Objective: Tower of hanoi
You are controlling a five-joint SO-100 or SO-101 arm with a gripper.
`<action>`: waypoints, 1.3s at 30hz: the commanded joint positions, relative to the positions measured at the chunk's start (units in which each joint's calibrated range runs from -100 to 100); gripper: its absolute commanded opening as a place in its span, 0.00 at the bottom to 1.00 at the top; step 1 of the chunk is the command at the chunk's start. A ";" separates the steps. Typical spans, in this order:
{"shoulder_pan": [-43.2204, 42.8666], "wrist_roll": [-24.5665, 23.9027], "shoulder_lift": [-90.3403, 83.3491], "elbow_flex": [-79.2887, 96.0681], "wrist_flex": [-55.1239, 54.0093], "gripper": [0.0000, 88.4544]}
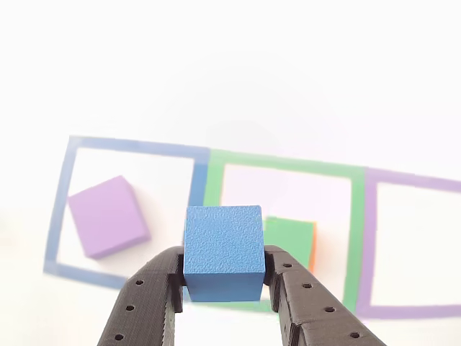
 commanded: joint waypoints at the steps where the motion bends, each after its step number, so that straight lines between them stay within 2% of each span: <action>1: -4.10 0.59 -1.72 -16.14 14.37 0.04; 6: -8.03 0.59 0.29 -29.87 26.36 0.04; 9: -10.42 0.59 0.78 -34.23 29.76 0.04; 19: -15.12 0.59 2.31 -31.50 27.01 0.04; 23: -15.41 0.59 2.31 -22.50 18.67 0.04; 28: -15.60 0.59 2.23 -7.23 1.82 0.04; 35: -15.31 0.59 4.98 20.68 -35.75 0.04; 39: -15.22 0.59 10.79 30.41 -55.10 0.04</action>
